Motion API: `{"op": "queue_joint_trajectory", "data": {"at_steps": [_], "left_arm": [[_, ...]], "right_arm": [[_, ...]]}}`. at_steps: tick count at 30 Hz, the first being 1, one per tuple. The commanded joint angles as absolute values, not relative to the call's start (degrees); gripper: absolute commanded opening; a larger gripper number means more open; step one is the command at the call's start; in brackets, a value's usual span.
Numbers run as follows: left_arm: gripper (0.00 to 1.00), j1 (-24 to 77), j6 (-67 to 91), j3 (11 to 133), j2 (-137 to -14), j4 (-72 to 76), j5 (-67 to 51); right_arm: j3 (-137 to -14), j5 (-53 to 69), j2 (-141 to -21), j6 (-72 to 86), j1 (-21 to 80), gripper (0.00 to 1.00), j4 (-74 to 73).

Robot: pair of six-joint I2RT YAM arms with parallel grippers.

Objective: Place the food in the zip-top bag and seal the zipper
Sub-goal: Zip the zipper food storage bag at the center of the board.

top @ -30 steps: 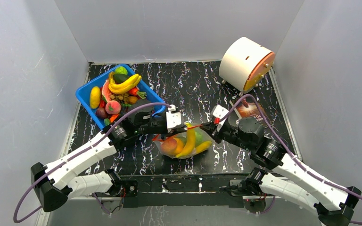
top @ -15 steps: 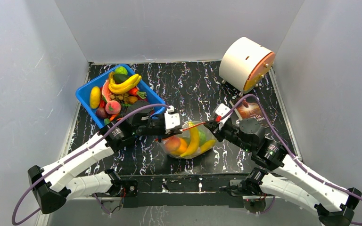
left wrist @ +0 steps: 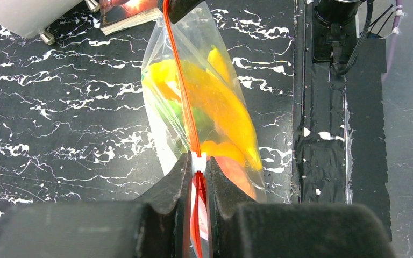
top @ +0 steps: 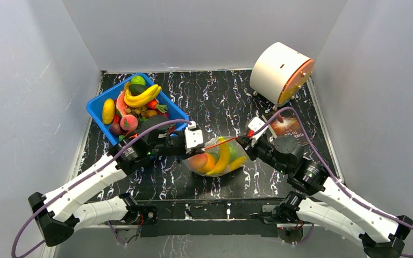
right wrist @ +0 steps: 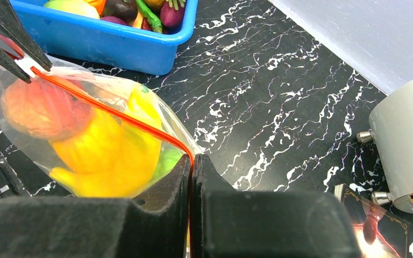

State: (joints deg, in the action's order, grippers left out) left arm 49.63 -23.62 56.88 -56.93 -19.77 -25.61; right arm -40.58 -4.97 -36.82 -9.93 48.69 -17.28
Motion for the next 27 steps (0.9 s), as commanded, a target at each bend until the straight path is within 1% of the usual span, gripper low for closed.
{"op": "queue_joint_trajectory", "data": {"at_steps": [1, 27], "left_arm": [[0.0, 49.3, -23.6, 59.4, -54.0, -25.1, -25.3], [0.0, 49.2, -24.3, 59.1, -49.1, -33.0, -23.9]], "right_arm": [[-41.2, -13.5, -35.3, -10.8, 47.4, 0.0, -15.6], [-42.2, -22.9, -28.9, -9.9, 47.4, 0.0, -21.9]]}}
